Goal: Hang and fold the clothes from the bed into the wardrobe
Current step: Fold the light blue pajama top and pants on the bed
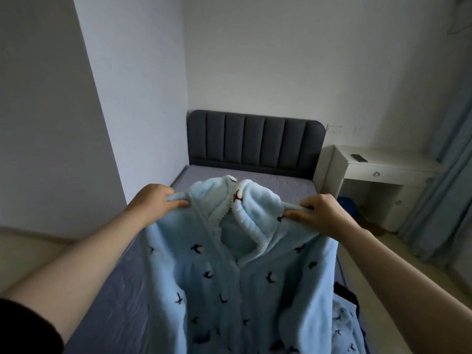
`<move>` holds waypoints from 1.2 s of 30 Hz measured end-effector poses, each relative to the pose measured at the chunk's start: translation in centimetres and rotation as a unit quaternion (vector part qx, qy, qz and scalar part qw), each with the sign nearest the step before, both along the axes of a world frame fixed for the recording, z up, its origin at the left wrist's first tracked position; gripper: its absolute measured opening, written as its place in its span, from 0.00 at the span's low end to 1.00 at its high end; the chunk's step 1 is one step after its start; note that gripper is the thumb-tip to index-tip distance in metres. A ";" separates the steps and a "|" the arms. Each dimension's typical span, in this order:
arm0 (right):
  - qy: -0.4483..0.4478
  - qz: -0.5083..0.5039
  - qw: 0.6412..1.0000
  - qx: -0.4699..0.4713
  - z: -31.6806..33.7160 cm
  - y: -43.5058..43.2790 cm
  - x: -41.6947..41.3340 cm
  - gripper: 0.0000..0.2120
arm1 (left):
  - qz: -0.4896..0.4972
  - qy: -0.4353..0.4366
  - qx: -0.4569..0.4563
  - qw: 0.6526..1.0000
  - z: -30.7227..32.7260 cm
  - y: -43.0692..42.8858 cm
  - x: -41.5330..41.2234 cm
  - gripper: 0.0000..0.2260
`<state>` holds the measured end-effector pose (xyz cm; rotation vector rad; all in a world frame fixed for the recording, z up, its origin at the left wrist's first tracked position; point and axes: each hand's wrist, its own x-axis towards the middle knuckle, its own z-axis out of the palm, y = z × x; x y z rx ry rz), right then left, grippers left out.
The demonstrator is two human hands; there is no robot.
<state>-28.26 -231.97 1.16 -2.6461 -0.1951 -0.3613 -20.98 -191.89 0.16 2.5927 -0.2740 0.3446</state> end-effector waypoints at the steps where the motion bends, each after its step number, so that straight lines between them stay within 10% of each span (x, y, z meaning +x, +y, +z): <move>1: 0.006 0.002 1.000 -0.016 0.1 -0.1 -0.4 0.31 | 0.017 -0.003 0.012 1.000 -0.1 0.3 -0.3 0.28; 14: -0.119 -0.139 0.983 0.017 -0.3 4.7 -2.1 0.24 | 0.001 -0.060 -0.044 0.997 -0.2 4.9 -1.2 0.14; 36: -0.204 -0.262 0.941 0.063 0.6 11.2 -7.0 0.24 | -0.043 -0.222 -0.120 0.967 1.8 9.9 -4.5 0.25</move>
